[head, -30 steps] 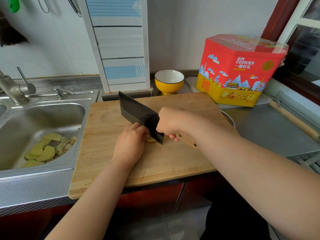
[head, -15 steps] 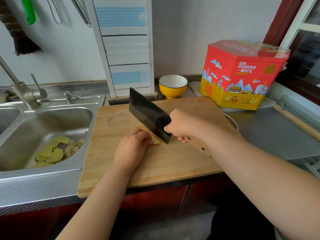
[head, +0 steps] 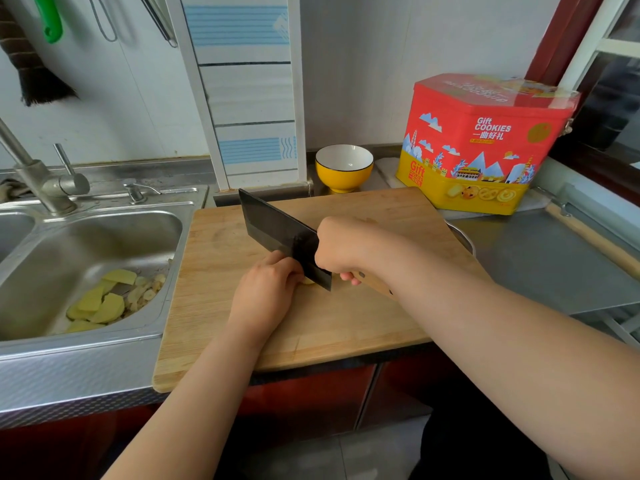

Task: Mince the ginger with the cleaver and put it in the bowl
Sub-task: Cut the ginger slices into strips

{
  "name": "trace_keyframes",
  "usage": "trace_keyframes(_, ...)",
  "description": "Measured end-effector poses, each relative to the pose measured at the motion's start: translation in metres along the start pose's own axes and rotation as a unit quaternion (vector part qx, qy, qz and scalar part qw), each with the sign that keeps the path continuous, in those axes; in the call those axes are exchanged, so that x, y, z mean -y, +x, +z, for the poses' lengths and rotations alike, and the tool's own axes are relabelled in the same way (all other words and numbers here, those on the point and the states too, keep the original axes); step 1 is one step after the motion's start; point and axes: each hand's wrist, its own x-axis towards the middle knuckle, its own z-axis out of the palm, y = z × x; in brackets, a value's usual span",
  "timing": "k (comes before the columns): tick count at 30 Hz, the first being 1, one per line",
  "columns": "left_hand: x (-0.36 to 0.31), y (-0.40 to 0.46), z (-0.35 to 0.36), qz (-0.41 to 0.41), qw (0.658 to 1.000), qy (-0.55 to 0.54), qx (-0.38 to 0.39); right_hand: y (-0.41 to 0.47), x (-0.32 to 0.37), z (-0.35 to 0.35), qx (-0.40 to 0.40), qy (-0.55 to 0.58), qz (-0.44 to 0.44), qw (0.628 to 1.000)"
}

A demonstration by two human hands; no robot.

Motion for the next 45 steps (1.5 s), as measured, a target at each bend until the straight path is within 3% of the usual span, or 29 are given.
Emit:
trace_keyframes(8,-0.001,-0.001,0.000,-0.005,1.000,-0.008,0.000,0.005,-0.005,0.016,-0.054,0.021,-0.011,0.998)
trace_keyframes(13,0.000,-0.004,-0.003,-0.024,0.999,-0.025,0.001,0.008,-0.018,0.014,-0.045,0.085,0.012,0.995)
trace_keyframes(22,0.002,-0.005,-0.003,-0.013,1.000,-0.001,0.008,-0.004,-0.011,-0.002,-0.049,0.026,-0.027,0.998)
trace_keyframes(37,0.004,-0.004,0.001,-0.009,1.000,0.012,-0.012,0.007,0.000,0.012,0.023,0.048,0.034,0.998)
trace_keyframes(45,0.001,-0.004,0.000,-0.009,1.000,0.026,-0.005,0.008,-0.018,0.015,-0.026,0.096,0.030,0.995)
